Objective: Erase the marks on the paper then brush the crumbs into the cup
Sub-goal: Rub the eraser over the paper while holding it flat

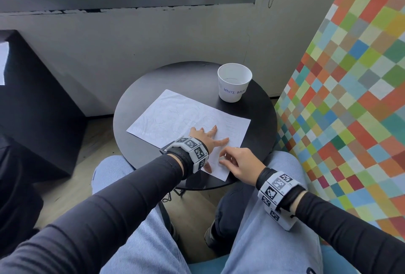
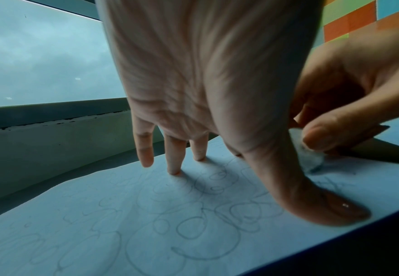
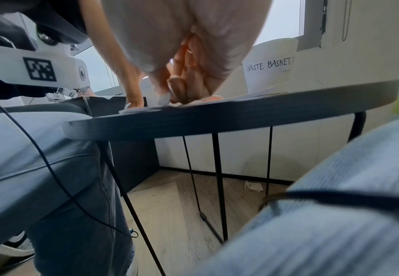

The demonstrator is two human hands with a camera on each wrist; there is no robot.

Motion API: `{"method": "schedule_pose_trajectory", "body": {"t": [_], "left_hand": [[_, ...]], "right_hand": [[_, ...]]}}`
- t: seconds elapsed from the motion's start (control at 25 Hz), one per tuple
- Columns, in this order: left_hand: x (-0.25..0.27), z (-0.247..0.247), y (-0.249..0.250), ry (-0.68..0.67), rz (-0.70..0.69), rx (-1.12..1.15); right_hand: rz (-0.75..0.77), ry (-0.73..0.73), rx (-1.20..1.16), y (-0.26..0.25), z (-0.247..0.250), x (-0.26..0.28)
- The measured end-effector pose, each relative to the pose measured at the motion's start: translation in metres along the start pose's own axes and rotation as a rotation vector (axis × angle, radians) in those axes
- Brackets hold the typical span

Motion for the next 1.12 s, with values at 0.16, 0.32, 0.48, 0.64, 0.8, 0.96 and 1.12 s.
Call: {"method": "schedule_pose_trajectory", "body": {"t": [0.16, 0.32, 0.48, 0.64, 0.8, 0.96, 1.12], "left_hand": [[0.001, 0.0, 0.0, 0.001, 0.003, -0.005], [0.001, 0.0, 0.0, -0.005, 0.003, 0.006], [0.0, -0.001, -0.001, -0.001, -0.006, 0.01], [0.0, -0.003, -0.001, -0.001, 0.002, -0.003], [0.0, -0.002, -0.001, 0.007, -0.003, 0.008], [0.0, -0.003, -0.001, 0.016, 0.006, 0.012], [0.001, -0.005, -0.004, 0.018, -0.003, 0.046]], "right_hand": [[0.046, -0.059, 0.011, -0.006, -0.004, 0.0], [0.029, -0.027, 0.006, -0.002, 0.0, -0.001], [0.018, 0.005, 0.042, -0.001, -0.002, -0.002], [0.054, -0.087, 0.024, -0.004, -0.01, -0.003], [0.004, 0.017, 0.054, 0.001, -0.006, -0.006], [0.045, -0.081, 0.014, -0.003, -0.014, -0.004], [0.0, 0.015, 0.038, 0.005, -0.006, -0.005]]}}
Point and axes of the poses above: each hand's wrist, its own x-axis away from the middle knuckle, its own z-axis out of the back of the hand, y = z × x, the point moved 6 cm from there along -x, towards the middle knuckle, and after that the axes turned 5 degrees about -y, right-handed, at the moved point
